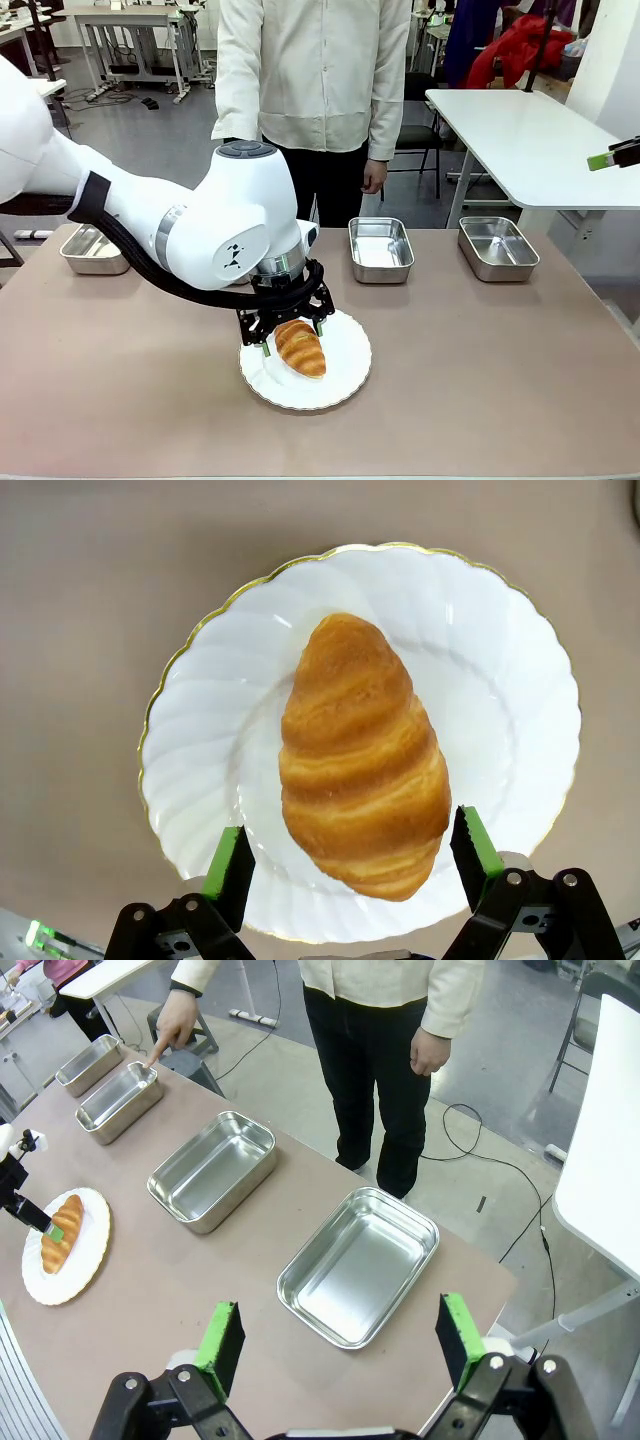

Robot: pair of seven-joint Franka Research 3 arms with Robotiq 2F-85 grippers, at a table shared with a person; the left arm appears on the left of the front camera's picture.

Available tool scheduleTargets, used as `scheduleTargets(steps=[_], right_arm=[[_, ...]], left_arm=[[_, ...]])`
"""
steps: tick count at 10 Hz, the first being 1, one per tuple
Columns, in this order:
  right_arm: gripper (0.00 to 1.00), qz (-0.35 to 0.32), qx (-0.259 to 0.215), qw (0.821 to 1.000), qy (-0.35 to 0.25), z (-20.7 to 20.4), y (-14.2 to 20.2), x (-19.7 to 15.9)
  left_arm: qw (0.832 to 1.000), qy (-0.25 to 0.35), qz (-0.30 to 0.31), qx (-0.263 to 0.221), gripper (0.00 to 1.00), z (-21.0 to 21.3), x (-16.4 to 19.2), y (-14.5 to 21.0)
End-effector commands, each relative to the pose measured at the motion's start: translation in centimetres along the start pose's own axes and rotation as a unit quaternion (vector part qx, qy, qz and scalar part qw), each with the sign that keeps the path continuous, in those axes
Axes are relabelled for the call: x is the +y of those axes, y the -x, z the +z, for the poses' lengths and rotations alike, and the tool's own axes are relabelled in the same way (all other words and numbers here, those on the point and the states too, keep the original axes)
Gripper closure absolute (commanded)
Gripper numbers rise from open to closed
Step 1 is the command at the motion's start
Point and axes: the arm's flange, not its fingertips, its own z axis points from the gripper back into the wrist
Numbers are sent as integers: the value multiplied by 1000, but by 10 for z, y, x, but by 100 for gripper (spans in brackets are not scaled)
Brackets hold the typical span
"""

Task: Place the bread in the container.
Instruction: Place the Butter Roll into the Airtight Container indicated by the human.

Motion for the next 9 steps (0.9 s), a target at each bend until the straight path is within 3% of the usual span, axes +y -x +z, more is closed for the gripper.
scheduleTargets(steps=[1,6,7,8,9], right_arm=[[0,0,-7,1000,-2,0,-1,0],[0,0,-7,1000,-2,0,-1,0],[0,0,-7,1000,-2,0,-1,0],[0,0,-7,1000,-2,0,-1,0],[0,0,-7,1000,-2,0,-1,0]], left_arm=[[1000,7,5,-12,0,-11,-9,-3],[1000,-7,5,3,0,-27,-12,-7],[1000,-8,6,0,5,-26,-12,-7],[1000,-13,4,4,20,-26,-13,-8],[1000,-15,4,3,24,-26,-14,-8]])
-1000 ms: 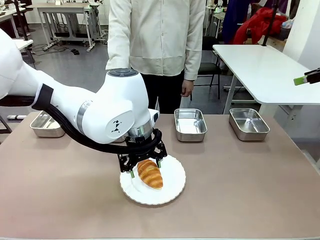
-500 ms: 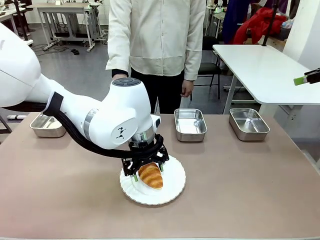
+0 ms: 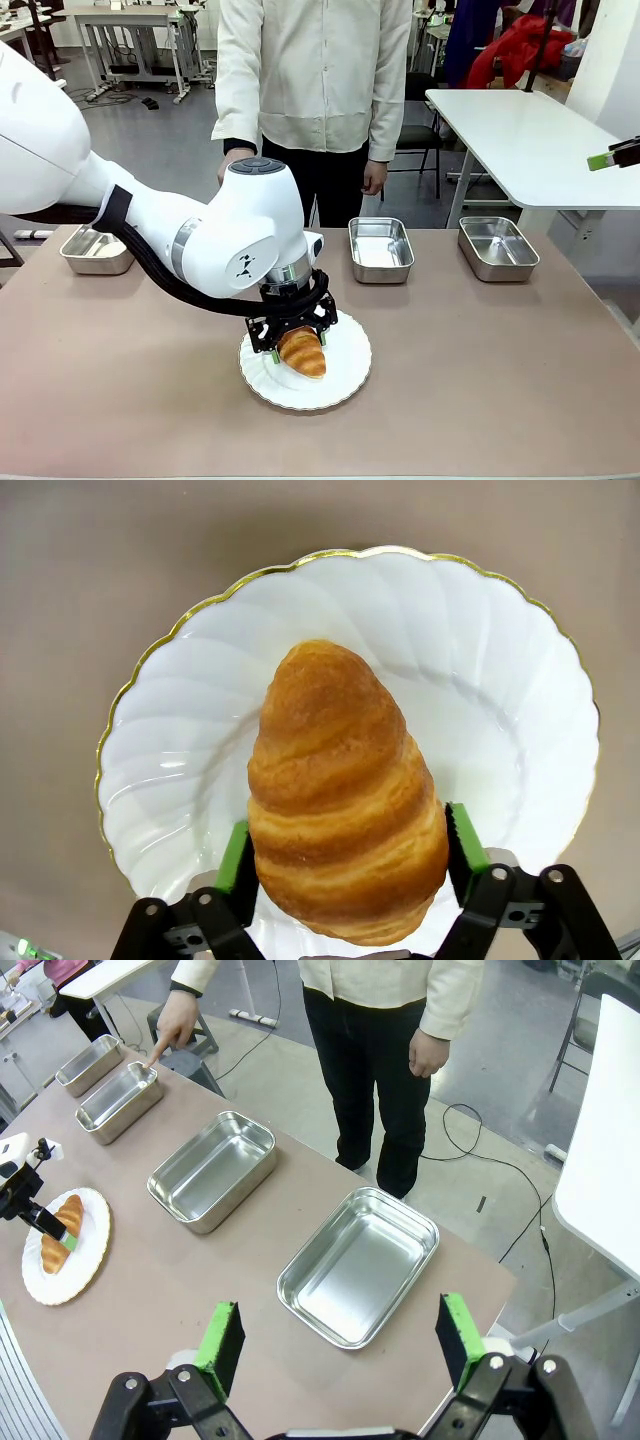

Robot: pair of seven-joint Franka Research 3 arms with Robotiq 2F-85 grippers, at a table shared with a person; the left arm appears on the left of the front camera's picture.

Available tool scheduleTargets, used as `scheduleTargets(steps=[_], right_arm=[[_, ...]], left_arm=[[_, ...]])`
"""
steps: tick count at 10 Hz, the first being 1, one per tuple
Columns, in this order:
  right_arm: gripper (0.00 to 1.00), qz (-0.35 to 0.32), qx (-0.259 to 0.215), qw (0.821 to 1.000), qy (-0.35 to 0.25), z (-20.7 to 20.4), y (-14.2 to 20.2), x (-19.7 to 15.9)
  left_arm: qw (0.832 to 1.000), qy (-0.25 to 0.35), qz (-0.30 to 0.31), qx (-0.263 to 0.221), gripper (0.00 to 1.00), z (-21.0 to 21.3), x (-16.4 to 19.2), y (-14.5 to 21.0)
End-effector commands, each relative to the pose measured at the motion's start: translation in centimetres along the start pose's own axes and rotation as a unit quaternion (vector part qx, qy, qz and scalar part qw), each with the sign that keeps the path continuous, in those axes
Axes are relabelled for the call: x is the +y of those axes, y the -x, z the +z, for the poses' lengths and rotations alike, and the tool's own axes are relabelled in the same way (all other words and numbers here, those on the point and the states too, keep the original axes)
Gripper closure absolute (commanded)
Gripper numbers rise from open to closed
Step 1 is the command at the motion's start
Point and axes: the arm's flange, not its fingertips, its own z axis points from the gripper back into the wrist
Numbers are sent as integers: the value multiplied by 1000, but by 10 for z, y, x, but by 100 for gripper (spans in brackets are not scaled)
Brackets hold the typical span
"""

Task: Place the bread in the container.
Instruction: Place the Butter Roll into the Airtight Container indicated by the human.

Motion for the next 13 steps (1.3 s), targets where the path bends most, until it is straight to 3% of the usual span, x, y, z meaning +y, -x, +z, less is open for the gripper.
scheduleTargets(steps=[1,2,9,10,11,13], right_arm=[[0,0,-7,1000,-2,0,-1,0],[0,0,-7,1000,-2,0,-1,0],[0,0,-7,1000,-2,0,-1,0],[0,0,-7,1000,-2,0,-1,0],[0,0,-7,1000,-2,0,-1,0],[0,0,-7,1000,-2,0,-1,0]], left_arm=[[1000,-16,6,-11,40,0,-7,-2],[1000,-15,3,-21,44,1,-7,-3],[1000,-4,-4,-3,44,4,-2,-3],[999,6,-17,-35,44,32,4,-8],[999,27,-28,-28,44,55,10,-17],[998,14,-62,-27,44,105,18,-38]])
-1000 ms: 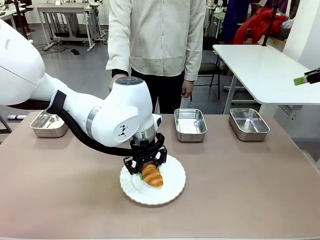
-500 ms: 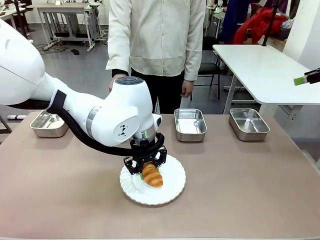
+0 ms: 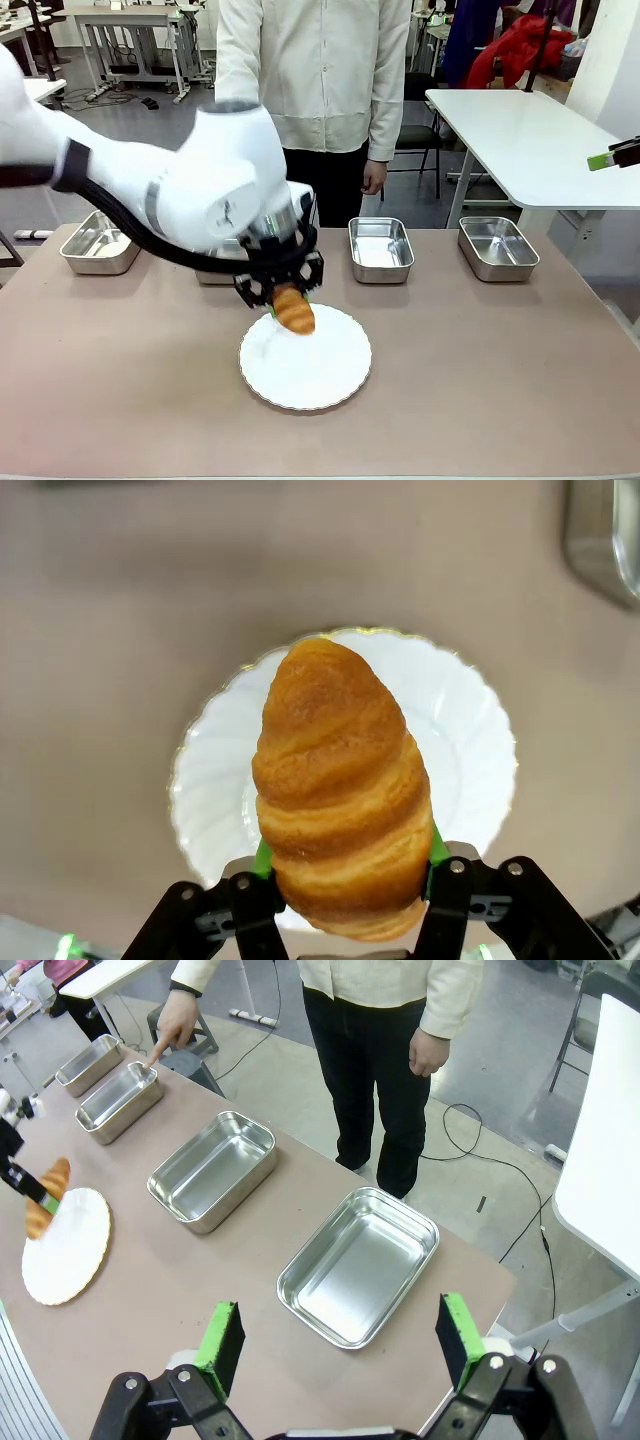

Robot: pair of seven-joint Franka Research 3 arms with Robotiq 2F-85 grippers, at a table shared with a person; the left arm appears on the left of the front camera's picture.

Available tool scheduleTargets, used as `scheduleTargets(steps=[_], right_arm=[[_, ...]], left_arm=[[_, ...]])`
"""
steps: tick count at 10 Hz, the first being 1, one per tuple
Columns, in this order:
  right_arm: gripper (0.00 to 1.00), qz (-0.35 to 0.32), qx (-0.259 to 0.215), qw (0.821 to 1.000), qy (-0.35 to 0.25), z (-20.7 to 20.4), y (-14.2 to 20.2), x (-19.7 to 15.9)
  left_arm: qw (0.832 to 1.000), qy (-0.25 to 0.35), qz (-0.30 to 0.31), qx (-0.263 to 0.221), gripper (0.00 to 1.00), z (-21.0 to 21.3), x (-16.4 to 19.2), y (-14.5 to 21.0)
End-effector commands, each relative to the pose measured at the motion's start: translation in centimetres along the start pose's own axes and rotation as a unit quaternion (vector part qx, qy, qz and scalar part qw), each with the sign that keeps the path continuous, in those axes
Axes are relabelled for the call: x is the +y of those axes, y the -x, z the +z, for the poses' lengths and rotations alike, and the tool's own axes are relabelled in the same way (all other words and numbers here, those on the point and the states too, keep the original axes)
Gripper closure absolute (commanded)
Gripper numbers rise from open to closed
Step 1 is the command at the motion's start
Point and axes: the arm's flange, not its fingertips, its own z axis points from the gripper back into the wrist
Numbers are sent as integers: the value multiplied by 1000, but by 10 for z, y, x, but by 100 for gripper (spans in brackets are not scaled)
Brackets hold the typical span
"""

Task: Place the bread in the container.
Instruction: Place the Butter Roll into the Airtight Container indicated by the human.

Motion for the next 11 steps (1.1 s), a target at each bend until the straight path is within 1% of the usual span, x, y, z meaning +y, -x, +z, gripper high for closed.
scheduleTargets(steps=[1,2,3,4,5,6,7,8,10,11], right_arm=[[0,0,-7,1000,-2,-1,-1,0],[0,0,-7,1000,-2,-1,-1,0],[0,0,-7,1000,-2,-1,-1,0],[0,0,-7,1000,-2,-1,-1,0],[0,0,-7,1000,-2,-1,-1,0],[0,0,-7,1000,-2,-1,-1,0],[0,0,-7,1000,-2,-1,-1,0],[0,0,-7,1000,-2,-1,-1,0],[0,0,-7,1000,-2,-1,-1,0],[0,0,-7,1000,-2,-1,-1,0]], left_arm=[[999,-46,-23,-16,44,51,23,-31],[997,-43,-60,12,44,71,33,-56],[993,-33,-103,43,44,79,46,-82],[990,-35,-130,42,44,82,62,-118],[986,-31,-153,60,44,81,72,-143],[983,-27,-167,77,44,77,77,-162],[980,-35,-175,88,44,69,81,-180],[976,-30,-195,95,44,55,87,-198],[974,-12,-210,88,44,33,92,-218],[976,-25,-204,78,44,20,94,-229]])
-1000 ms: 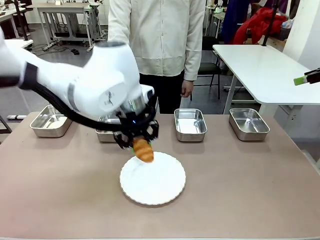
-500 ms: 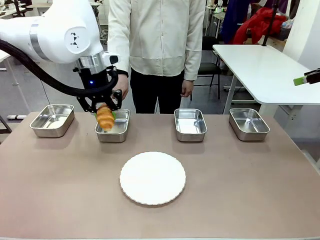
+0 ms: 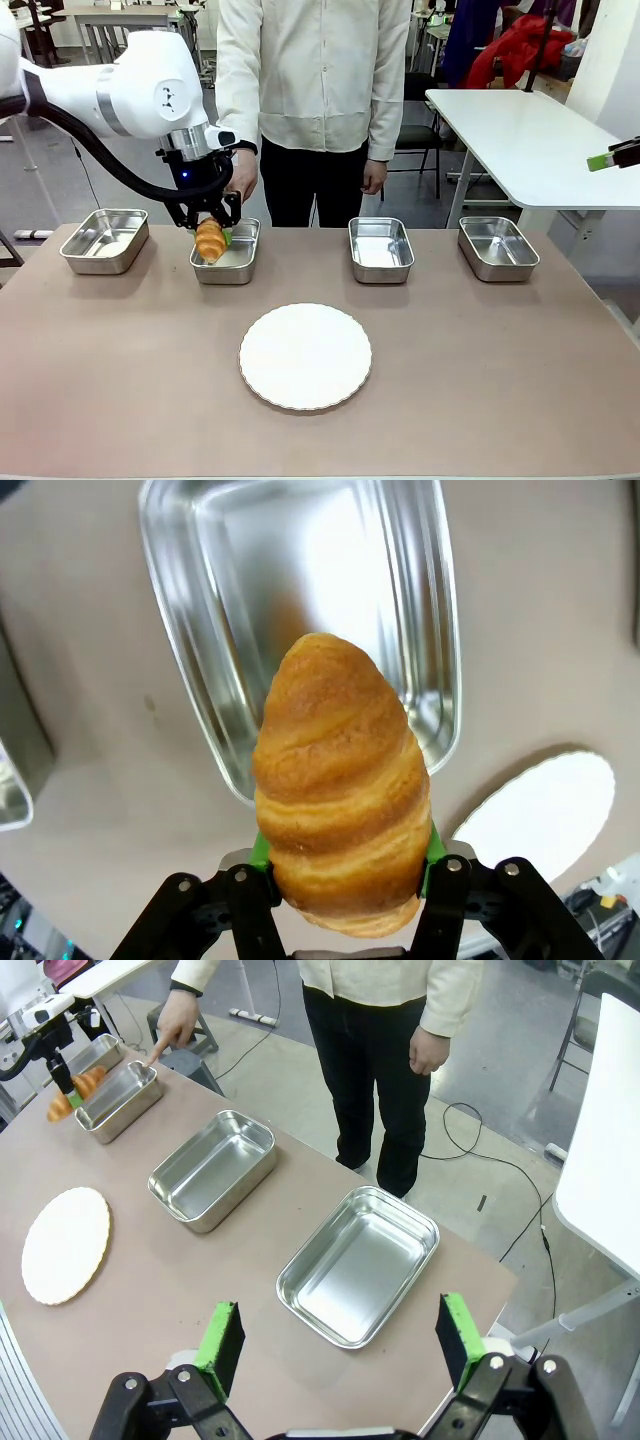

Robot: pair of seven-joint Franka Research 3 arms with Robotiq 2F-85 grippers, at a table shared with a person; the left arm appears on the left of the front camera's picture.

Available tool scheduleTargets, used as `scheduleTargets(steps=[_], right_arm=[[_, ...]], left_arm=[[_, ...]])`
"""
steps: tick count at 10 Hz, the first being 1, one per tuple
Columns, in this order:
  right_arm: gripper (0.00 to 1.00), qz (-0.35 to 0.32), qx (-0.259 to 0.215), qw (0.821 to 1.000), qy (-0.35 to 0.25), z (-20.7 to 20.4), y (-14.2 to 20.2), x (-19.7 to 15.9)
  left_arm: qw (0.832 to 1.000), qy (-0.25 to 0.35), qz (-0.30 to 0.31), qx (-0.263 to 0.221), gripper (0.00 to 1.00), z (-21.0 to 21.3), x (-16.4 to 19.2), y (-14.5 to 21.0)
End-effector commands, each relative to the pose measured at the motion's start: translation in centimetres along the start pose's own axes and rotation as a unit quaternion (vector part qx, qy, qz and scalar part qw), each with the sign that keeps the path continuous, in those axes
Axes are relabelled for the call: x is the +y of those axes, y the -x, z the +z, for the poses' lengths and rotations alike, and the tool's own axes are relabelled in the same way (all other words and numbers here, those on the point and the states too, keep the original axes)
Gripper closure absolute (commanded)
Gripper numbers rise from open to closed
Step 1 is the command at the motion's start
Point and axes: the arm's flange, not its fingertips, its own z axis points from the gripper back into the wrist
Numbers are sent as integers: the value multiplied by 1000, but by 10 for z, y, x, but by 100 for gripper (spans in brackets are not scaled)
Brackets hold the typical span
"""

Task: Place the bread in the container.
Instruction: Place the Butter Roll into the Airtight Container indicated by the human.

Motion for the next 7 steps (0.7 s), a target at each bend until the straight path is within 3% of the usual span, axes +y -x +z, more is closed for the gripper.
scheduleTargets(steps=[1,7], right_arm=[[0,1,-8,1000,-3,0,-1,0],[0,1,-8,1000,-3,0,-1,0]], left_arm=[[1000,6,-1,-17,44,-6,13,-19],[999,-2,-18,-48,44,-25,24,-57]])
